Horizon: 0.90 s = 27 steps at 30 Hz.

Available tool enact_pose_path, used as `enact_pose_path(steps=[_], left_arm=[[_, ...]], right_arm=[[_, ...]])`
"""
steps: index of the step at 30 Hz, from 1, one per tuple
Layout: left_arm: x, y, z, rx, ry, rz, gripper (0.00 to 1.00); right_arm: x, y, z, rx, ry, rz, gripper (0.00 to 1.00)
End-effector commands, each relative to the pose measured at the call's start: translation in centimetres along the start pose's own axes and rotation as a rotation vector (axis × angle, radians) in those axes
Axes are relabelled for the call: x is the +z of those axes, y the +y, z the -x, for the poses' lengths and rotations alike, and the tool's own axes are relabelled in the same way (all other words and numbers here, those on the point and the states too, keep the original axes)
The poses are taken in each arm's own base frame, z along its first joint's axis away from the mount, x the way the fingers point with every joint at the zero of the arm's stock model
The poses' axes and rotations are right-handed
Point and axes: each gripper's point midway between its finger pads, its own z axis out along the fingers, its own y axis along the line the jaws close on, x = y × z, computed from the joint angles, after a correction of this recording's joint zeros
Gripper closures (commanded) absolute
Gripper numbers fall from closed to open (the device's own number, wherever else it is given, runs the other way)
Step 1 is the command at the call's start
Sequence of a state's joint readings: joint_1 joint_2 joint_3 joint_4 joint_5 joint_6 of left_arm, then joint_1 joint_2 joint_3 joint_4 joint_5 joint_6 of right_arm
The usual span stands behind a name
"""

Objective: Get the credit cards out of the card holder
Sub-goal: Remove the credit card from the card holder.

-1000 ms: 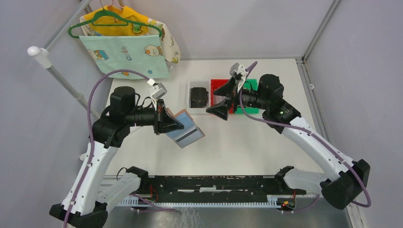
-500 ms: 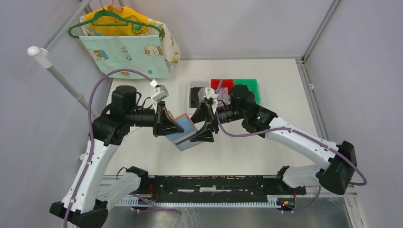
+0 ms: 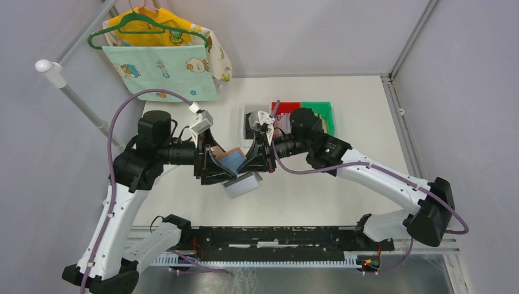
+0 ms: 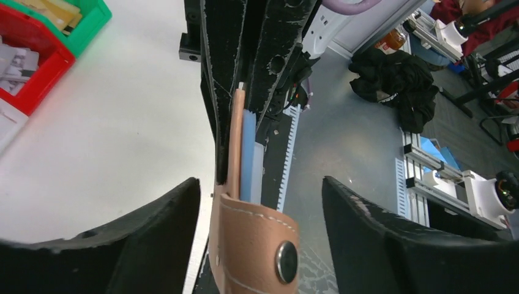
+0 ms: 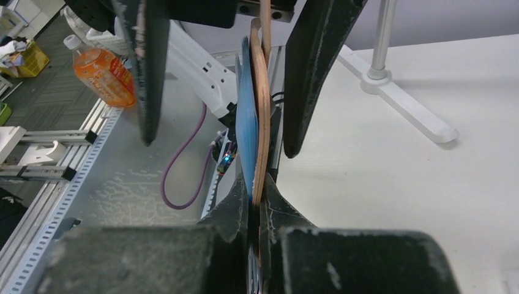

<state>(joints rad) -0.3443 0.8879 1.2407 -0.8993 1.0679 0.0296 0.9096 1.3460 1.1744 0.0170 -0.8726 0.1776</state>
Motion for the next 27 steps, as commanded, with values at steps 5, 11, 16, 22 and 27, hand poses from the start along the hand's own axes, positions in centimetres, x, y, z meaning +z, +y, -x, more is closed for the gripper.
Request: enact_pose_path(steps=[5,11,16,22,27], left_arm=[[-0.6,-0.9,2.3,0.046,-0.12,0.041,0.15],[-1.1,0.5,3.5,0.004,-0.236,0.169,0.14],[-0.3,-0.7,3.2,-0.118,-0.264,0.06,0.16],[-0.1,-2.3,4.4,-0.182,-0.289,-0.061,0.28],[-0.1,-2.3,4.5,-0.127,-0.268,-0.058,0.68]], right_arm=[[-2.8,1.9,7.8,-0.016,-0.434,-0.012,1.0],[-6.0,4.4,10.4,0.035,-0.718,0.039,1.0],[-7.0,4.7,11.5,0.071,-0.847,0.041,1.0],[-6.1,5.1,12.3,0.081,-0.899,0.036,1.0],[-5.8,4.3,11.5,0.103,-0.91,-0.01,0.93]])
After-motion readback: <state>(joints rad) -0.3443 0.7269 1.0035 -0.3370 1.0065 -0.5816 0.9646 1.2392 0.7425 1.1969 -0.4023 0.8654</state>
